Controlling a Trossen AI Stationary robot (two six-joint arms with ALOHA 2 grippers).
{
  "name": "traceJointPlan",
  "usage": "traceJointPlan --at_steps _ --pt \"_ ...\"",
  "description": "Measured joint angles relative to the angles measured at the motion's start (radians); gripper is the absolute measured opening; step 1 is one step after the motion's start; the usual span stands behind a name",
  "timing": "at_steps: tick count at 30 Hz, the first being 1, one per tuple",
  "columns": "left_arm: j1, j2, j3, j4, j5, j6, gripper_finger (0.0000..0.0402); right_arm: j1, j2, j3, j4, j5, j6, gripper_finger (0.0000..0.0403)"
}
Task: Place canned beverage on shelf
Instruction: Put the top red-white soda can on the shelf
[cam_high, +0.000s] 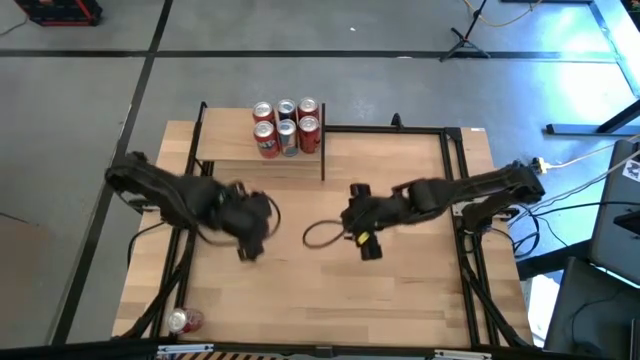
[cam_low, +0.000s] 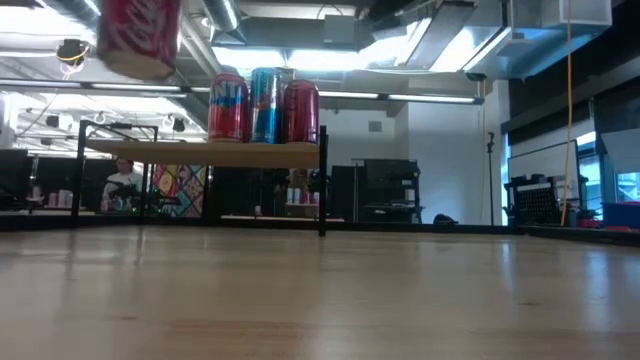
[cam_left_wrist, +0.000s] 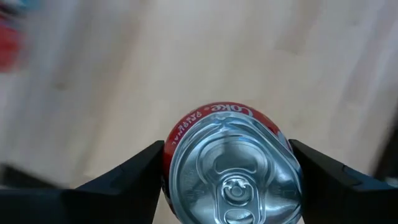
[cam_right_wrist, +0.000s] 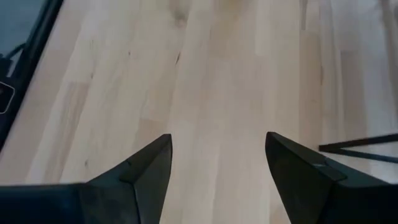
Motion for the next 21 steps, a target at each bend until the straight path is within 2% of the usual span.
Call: traceJointPlan --at_steps 4,11,16,21 --pt "0.128 -0.058 0.048 -0.022 -0.019 0.18 0.0269 -0.074 -0.039 0.0 -0.05 -0.058 -0.023 0.0248" --pt "0.392 -0.177 0.05 -0.02 -0.015 0.487 0.0269 -0.207 -0.102 0.0 -0.166 -0.12 -0.017 0.0248" --pt "0.597 -0.232 0.05 -0.026 0.04 0.67 0.0269 -0.28 -0.153 0.0 -0.206 -0.12 -0.019 0.0248" --pt "0.785 -0.231 0.05 -0.024 0.155 0.794 0.0269 -0.348 -0.171 0.0 -0.205 -0.12 -0.058 0.0248"
